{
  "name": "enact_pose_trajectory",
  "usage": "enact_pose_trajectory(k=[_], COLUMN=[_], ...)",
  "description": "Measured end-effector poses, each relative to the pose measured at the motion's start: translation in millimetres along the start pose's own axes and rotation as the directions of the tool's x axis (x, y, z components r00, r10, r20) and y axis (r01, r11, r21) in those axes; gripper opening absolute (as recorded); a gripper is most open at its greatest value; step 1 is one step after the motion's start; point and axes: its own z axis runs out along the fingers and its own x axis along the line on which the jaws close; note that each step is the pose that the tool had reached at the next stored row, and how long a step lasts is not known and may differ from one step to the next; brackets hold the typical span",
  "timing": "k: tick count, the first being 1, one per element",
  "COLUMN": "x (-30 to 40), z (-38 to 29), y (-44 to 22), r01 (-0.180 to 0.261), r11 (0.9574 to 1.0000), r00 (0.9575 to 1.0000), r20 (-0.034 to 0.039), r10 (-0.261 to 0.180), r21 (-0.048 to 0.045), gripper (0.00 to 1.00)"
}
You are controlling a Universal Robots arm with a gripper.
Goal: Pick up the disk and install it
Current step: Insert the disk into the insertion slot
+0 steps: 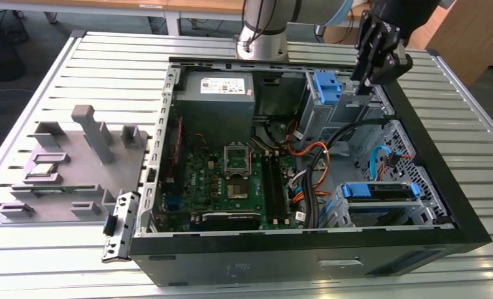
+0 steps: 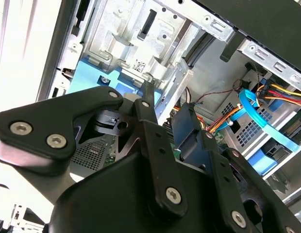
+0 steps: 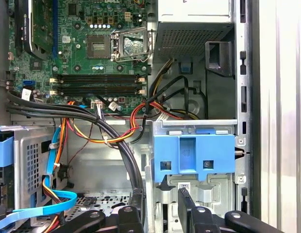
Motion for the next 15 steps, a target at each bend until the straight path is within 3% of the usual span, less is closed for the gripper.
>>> enact_pose_trajectory(k=[15], x=[-5.6], z=[0.2], y=[0.1], r01=[0.000], r11=[1.0000], r00=[1.0000], r20=[0.0000], r10=[0.000], r21=[0.0000], gripper=[0.42])
